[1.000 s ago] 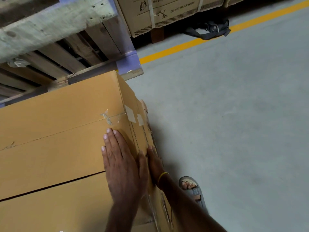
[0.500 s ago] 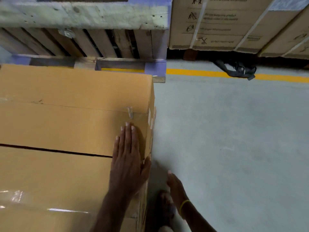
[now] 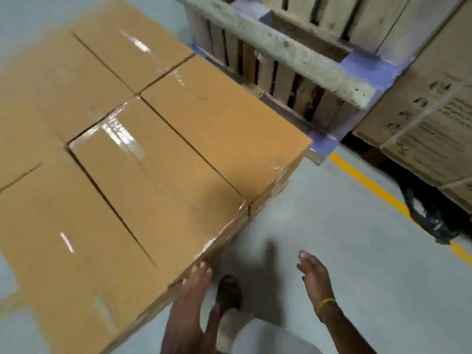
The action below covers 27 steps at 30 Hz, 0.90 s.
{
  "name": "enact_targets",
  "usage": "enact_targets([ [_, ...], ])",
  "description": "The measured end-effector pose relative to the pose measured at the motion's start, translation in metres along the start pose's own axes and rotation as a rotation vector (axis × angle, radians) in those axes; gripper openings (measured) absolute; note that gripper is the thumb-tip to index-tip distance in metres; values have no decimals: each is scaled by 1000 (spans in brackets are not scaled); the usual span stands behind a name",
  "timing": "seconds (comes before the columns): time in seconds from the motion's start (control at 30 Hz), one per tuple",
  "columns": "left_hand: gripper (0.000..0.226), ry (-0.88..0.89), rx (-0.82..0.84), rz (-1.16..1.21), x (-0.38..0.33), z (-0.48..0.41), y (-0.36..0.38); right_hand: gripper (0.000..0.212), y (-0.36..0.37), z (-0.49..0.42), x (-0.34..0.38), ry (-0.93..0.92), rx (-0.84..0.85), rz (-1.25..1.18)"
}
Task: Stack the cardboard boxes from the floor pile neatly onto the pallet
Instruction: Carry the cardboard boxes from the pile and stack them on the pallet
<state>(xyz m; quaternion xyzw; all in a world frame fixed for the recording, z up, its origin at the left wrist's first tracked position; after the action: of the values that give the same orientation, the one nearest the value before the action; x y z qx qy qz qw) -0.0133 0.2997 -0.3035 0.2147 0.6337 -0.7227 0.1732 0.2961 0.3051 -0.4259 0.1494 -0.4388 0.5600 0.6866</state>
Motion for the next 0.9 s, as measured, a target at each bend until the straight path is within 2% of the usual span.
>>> enact_targets([
  [0.07,65,-183,-71,47,-8,51,-15,21,1,16,32,-128,117,90],
  [0.13,65,-300,-44,30,-22,79,-21,31,6,36,70,-273,268,203],
  [0.23,67,-542,80,39,-33,93,-19,53,15,60,113,-455,460,364],
  [0.3,67,-670,199,84,-41,98,-8,64,16,68,125,-504,565,440],
  [0.4,56,-763,303,105,-53,108,9,42,5,70,130,-524,737,531],
  [0.5,49,-833,346,182,-82,131,15,32,-35,77,143,-527,748,521],
  [0.6,46,-920,284,310,-114,155,3,25,-77,92,163,-523,691,500],
  [0.7,43,-1008,195,417,-143,177,-23,22,-102,118,181,-553,719,525],
  [0.87,46,-1001,-44,487,-163,175,-101,22,-67,174,234,-681,835,575],
  [0.9,48,-993,-85,484,-163,174,-120,27,-53,188,246,-730,859,578],
])
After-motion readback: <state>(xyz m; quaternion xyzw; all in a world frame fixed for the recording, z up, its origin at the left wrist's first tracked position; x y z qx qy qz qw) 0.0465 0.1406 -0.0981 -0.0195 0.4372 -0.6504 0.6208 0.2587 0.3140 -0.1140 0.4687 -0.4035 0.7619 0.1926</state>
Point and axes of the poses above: each hand's wrist, its own z-axis away from the middle knuckle, its own y-axis out of the palm, x = y × z, the point moved 6 cm from there along -z, towards the middle knuckle, and after that the axes turned 10 degrees about -y, right-handed, at the moved point
